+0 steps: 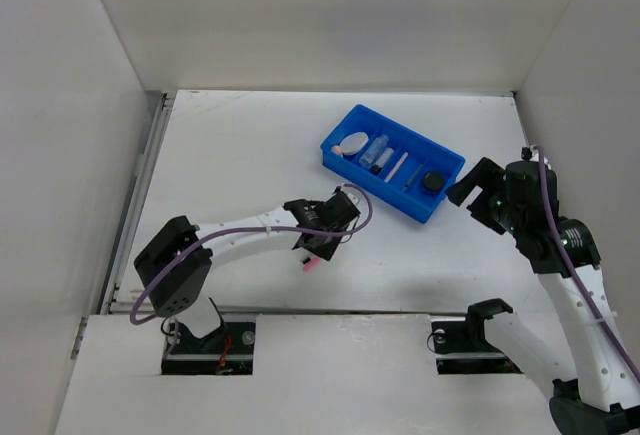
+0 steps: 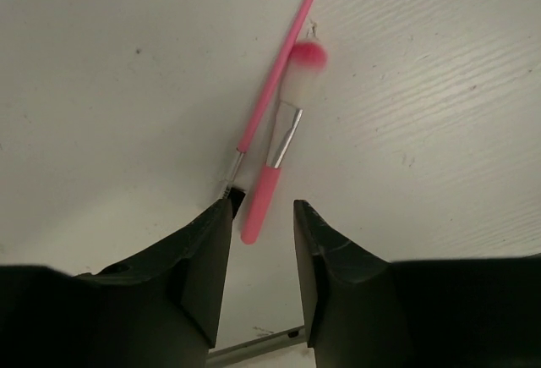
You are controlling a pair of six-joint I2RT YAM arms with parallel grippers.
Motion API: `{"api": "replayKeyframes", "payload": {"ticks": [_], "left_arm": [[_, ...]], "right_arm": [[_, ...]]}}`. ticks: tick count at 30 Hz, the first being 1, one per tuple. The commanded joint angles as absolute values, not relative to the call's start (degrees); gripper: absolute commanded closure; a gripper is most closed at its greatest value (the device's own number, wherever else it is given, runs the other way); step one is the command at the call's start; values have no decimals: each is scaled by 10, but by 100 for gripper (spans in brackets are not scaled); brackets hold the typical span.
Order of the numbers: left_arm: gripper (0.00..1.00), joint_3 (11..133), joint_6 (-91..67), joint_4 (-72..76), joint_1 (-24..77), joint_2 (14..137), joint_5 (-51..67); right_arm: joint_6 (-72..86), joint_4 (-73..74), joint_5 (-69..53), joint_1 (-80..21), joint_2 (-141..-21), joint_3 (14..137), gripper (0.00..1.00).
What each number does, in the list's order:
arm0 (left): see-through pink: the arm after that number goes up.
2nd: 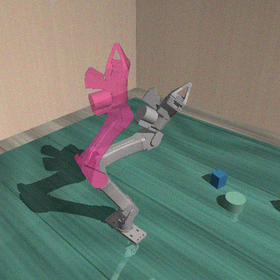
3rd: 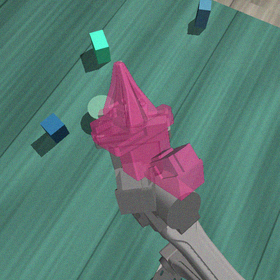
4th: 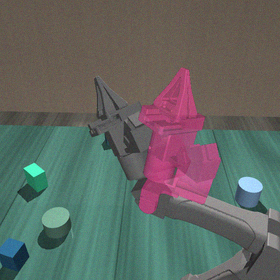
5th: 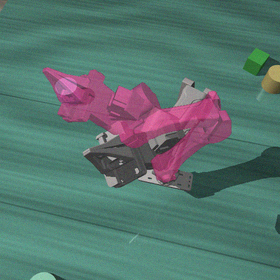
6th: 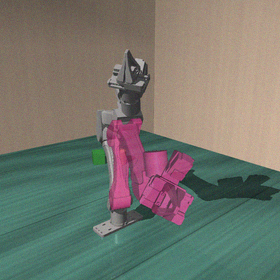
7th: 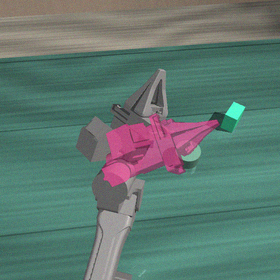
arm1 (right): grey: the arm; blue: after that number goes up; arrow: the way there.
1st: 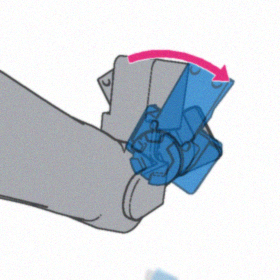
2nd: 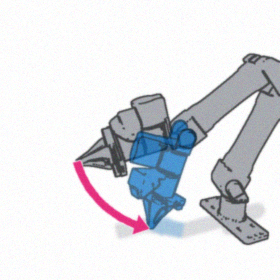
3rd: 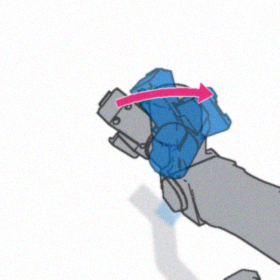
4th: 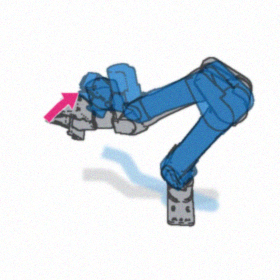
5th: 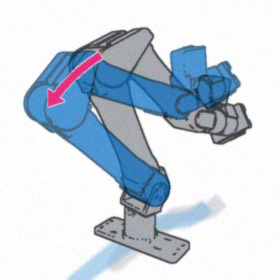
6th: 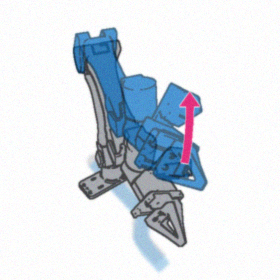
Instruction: Organize the makeup
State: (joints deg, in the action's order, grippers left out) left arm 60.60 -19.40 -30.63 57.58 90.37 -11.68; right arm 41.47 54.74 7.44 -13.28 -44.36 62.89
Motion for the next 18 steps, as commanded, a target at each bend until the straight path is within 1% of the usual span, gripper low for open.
{"api": "replayKeyframes", "payload": {"ticks": [1, 3, 8, 12, 16, 18], "left_arm": [[70, 589, -214, -303, 580, 907, -120], [71, 584, -214, -291, 580, 925, -96], [73, 595, -208, -291, 580, 963, -96], [77, 595, -214, -286, 580, 980, -101], [77, 601, -214, -286, 580, 1007, -106], [81, 614, -207, -287, 580, 1018, -84]], "right_arm": [[418, 512, 68, -131, -442, 634, 12], [418, 512, 68, -131, -442, 634, 12], [418, 512, 68, -131, -442, 634, 12], [418, 512, 68, -131, -442, 634, 12], [418, 512, 68, -131, -442, 628, 12], [418, 512, 68, -131, -442, 628, 12]]}}
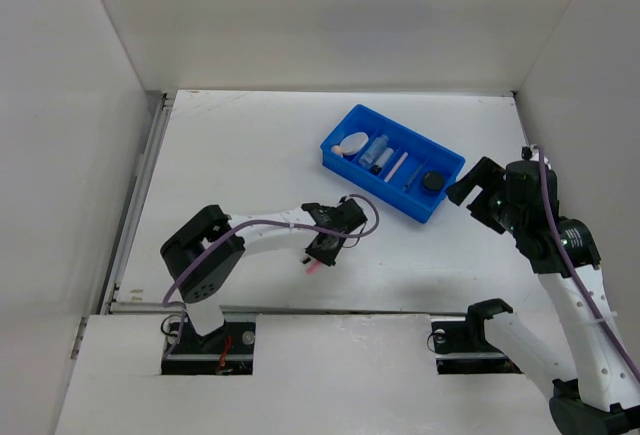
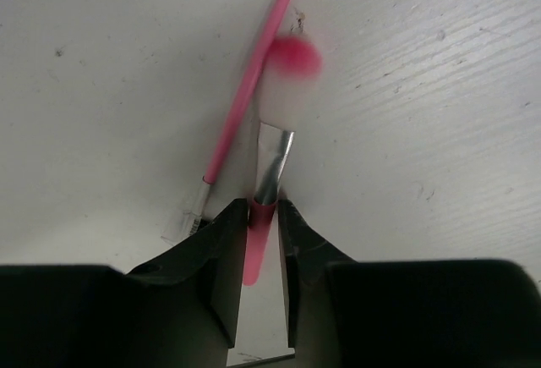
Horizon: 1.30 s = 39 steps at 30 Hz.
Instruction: Organize the makeup
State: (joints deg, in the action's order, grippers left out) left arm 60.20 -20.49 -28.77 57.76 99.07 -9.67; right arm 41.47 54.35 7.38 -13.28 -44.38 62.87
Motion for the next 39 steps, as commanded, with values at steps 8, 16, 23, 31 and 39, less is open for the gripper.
{"api": "replayKeyframes", "payload": {"ticks": [8, 16, 23, 31, 39], "left_arm": [[100, 659, -175, -321, 580, 1004, -33], [100, 800, -75, -364, 574, 929, -56], [100, 1032, -22, -338, 551, 1084, -25], [100, 1293, -13, -326, 505, 1269, 72], [100, 1439, -22, -312, 492, 1396, 77]], "right_arm": [[418, 512, 73, -131, -442, 634, 12], [413, 518, 94, -131, -442, 634, 12], [413, 518, 88, -131, -442, 634, 12], [418, 528, 93, -131, -437, 639, 12], [424, 528, 88, -131, -437, 628, 12]]}}
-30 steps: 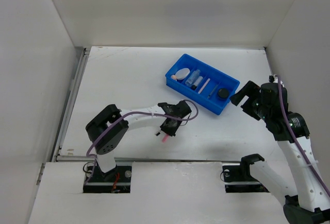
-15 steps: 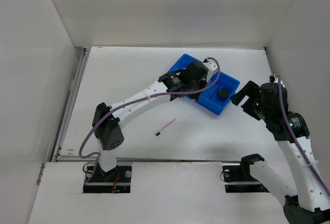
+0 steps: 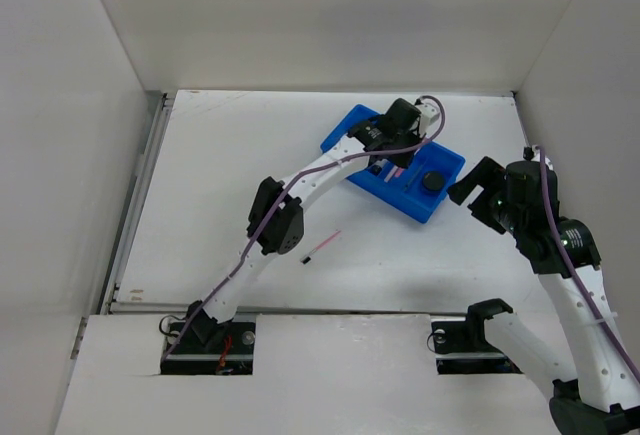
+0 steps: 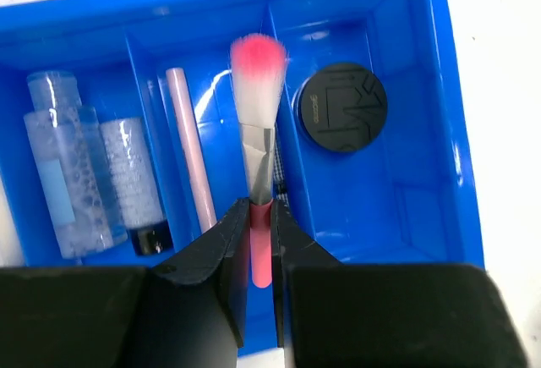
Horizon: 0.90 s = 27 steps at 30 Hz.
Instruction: Organize the makeup
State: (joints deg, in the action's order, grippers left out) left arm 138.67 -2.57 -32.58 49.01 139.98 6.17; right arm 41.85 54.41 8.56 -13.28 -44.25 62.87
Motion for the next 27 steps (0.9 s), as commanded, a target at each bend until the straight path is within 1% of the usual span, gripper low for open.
{"api": "replayKeyframes", "payload": {"ticks": [1, 2, 3, 4, 5, 6, 7, 9, 10, 11, 12, 14, 15, 16, 17, 18, 19, 20, 21, 22, 23, 24, 26, 27], "left_arm": [[100, 1439, -22, -305, 487, 1401, 77], [100, 1439, -22, -300, 487, 1409, 70], [97, 1439, -28, -292, 481, 1409, 70], [91, 1439, -28, -292, 481, 1414, 64], [82, 1439, -28, -292, 476, 1414, 64], [71, 1439, -33, -292, 475, 1414, 59], [44, 1439, -33, -292, 475, 1414, 59], [24, 1439, -33, -297, 475, 1402, 59], [18, 1434, -33, -303, 475, 1395, 59], [15, 1433, -33, -303, 475, 1373, 59], [13, 1420, -33, -310, 475, 1357, 59], [13, 1364, -39, -316, 475, 1318, 59], [18, 1332, -40, -316, 475, 1264, 52], [28, 1295, -40, -316, 482, 1234, 17], [39, 1214, -46, -316, 482, 1204, -6], [51, 1173, -46, -316, 487, 1175, -27], [72, 1135, -46, -322, 496, 1123, -54], [78, 1063, -53, -330, 496, 1099, -98], [81, 1027, -59, -336, 504, 1076, -113], [81, 990, -64, -336, 511, 1032, -119], [78, 952, -70, -336, 511, 1011, -132], [73, 884, -87, -336, 511, 993, -132], [57, 833, -110, -350, 511, 958, -141], [43, 803, -120, -359, 505, 958, -133]], "right_arm": [[424, 528, 88, -131, -437, 628, 12], [424, 528, 88, -131, -437, 628, 12], [424, 528, 88, -131, -437, 628, 12], [424, 528, 88, -131, -437, 628, 12], [424, 534, 88, -131, -437, 628, 12], [424, 534, 88, -131, -437, 628, 12], [424, 534, 88, -131, -437, 628, 12], [424, 540, 88, -131, -437, 628, 12], [424, 540, 88, -131, -437, 635, 12], [424, 540, 88, -131, -437, 635, 12], [424, 540, 88, -131, -437, 635, 12], [424, 540, 93, -131, -437, 640, 12], [424, 540, 93, -131, -432, 640, 12], [424, 545, 93, -131, -432, 640, 12], [424, 545, 98, -131, -432, 640, 12], [424, 545, 98, -131, -425, 640, 12], [424, 545, 98, -131, -420, 632, 12], [424, 545, 98, -131, -420, 632, 12], [424, 540, 98, -131, -420, 625, 12], [424, 540, 98, -131, -420, 620, 12], [424, 533, 92, -131, -420, 620, 12], [424, 533, 85, -131, -420, 620, 12], [424, 521, 79, -131, -420, 620, 12], [424, 521, 79, -131, -420, 620, 12]]}}
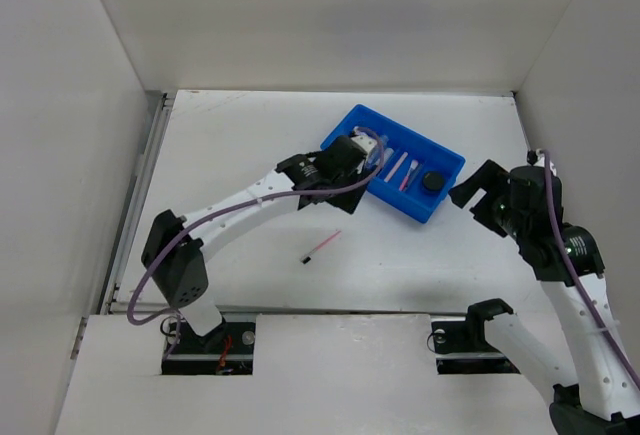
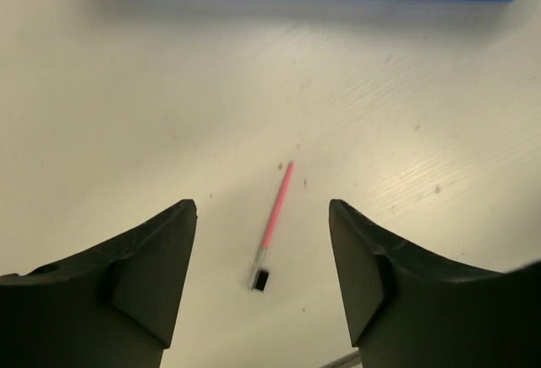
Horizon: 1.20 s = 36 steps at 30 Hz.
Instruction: Organize the makeup
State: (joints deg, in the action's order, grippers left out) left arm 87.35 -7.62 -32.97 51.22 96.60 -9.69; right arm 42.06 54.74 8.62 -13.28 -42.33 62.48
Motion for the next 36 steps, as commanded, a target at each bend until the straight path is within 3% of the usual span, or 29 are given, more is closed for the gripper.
{"api": "replayKeyframes", "payload": {"ticks": [1, 11, 27, 36], "left_arm": [[38, 790, -132, -366, 505, 958, -127], [37, 700, -165, -352, 505, 994, -87], [49, 649, -197, -298, 500, 1052, 2], [72, 642, -213, -298, 500, 1069, 2]], "right_arm": [[424, 521, 79, -131, -425, 620, 12], [424, 516, 74, -131, -425, 620, 12], [424, 521, 80, -131, -425, 620, 12], [424, 521, 85, -131, -425, 620, 12]]}}
